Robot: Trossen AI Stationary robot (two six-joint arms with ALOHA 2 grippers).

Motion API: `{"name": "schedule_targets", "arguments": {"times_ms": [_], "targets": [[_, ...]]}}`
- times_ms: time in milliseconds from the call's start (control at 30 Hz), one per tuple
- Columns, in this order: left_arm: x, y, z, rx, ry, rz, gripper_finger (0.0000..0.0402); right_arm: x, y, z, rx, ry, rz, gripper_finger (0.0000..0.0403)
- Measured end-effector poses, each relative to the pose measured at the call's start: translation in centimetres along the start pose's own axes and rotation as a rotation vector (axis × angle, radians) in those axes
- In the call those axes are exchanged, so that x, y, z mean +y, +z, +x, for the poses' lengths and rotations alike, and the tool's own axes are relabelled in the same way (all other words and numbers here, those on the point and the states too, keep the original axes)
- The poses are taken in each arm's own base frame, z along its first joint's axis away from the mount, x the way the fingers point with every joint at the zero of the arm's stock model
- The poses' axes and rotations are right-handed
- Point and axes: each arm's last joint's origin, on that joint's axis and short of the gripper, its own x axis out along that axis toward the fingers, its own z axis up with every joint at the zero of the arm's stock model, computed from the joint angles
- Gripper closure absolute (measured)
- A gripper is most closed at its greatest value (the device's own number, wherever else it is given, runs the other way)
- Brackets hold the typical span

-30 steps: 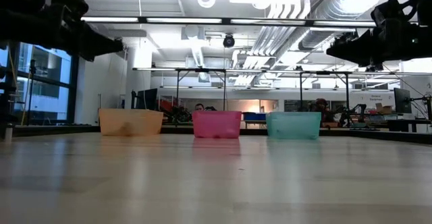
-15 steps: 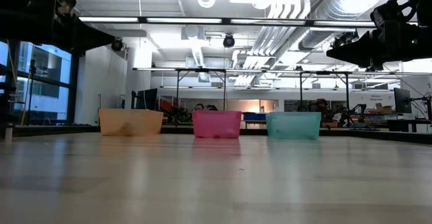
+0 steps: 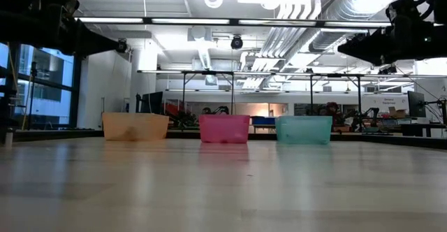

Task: Sort silverware by color (type)
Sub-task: Return to Home Position

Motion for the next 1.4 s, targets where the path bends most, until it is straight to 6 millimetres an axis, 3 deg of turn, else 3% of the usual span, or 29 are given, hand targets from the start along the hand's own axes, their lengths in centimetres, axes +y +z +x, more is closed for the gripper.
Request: {"name": "schedule_targets", "arguments": {"times_ms": [267,500,700,1400], "targets": [[0.0,0.0,0.0,-0.003,-0.003,0.001,0.0401,-0.4,0.2,0.0,-0.015,-0.141,0.04,0.0403],[-0.2,-1.5,0.7,-0.044,-0.009,0.016,0.0401,-0.2,1.0,-0.1,-0.102,-0.046,0.076,0.0403],[-0.5,-1.9,1.0,-0.041,-0.077,-0.018,0.0401,-0.4,-0.4,0.0,0.052,-0.152,0.08,0.0403],[-0.5,-2.4,1.4,0.027,-0.068,-0.076,0.0401,-0.3,-1.1,0.4,0.123,-0.162,0.196,0.0403]]}}
